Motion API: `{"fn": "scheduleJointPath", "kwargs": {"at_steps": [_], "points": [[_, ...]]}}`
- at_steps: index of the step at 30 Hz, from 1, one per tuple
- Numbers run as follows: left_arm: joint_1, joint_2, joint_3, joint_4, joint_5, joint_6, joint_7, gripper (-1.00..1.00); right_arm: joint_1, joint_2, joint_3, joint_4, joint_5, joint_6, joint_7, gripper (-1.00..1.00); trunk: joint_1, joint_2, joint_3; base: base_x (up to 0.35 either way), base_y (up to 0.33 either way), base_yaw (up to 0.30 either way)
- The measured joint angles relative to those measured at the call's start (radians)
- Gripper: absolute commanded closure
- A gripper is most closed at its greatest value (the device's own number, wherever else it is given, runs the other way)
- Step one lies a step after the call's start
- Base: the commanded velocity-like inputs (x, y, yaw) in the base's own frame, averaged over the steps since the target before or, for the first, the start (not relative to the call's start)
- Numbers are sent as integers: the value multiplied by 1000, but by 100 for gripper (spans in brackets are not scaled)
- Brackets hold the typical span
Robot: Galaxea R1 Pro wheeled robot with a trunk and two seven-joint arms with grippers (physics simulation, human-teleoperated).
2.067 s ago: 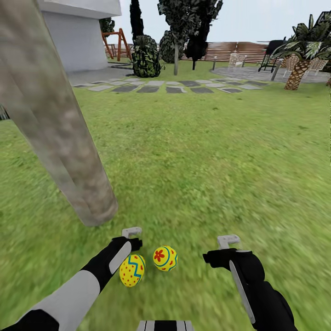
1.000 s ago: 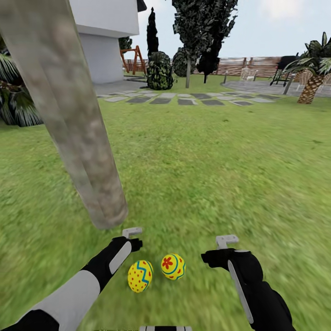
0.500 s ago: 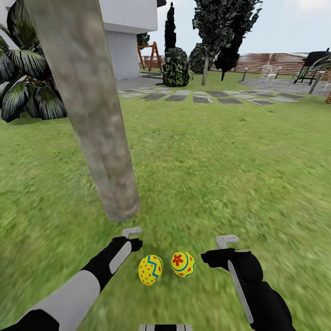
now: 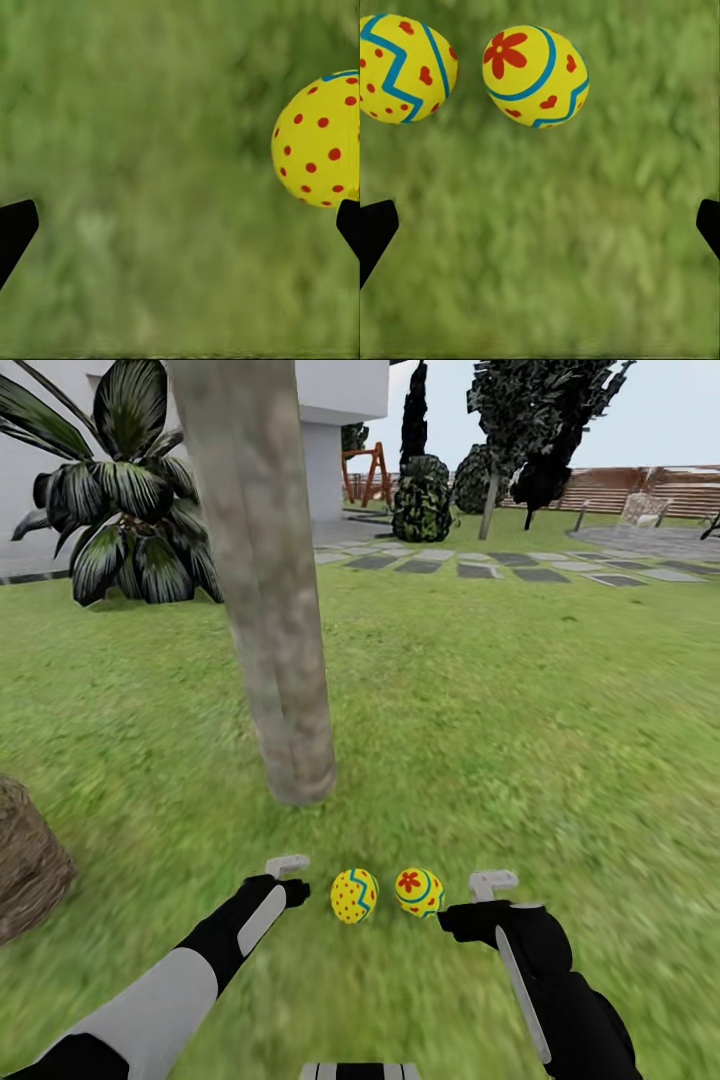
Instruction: Take the three Easter eggs out of the wicker basket on the lawn in the garden, then place them on the lawn next to a single tree (choose any tree) so that all three eggs are next to the same tree and none are left in the basket.
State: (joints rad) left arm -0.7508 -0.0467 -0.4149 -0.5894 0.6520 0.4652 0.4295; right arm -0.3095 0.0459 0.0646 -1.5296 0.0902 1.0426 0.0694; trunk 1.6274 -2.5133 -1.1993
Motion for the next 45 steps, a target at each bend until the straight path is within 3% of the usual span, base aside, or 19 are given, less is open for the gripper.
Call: {"fn": "scheduleJointPath", "kwargs": {"at_steps": [13,19,28,38,45], "points": [[0,0,0,5,-1,0,0,-100,0,1,0,1,0,0,0,-100,0,0,-14,-327,98,208],[0,0,0,0,-1,0,1,-100,0,2,0,1,0,0,0,-100,-1,0,-21,-100,35,208],[0,1,3,8,3,15,-1,-100,0,3,1,1,1,0,0,-100,-5,2,4,-11,4,208],[-5,1,11,12,11,96,-5,-100,0,4,1,1,1,0,0,-100,-9,4,32,-1,0,208],[-31,6,16,15,12,190,6,-100,0,4,1,1,1,0,0,-100,-12,6,51,0,0,209]]}}
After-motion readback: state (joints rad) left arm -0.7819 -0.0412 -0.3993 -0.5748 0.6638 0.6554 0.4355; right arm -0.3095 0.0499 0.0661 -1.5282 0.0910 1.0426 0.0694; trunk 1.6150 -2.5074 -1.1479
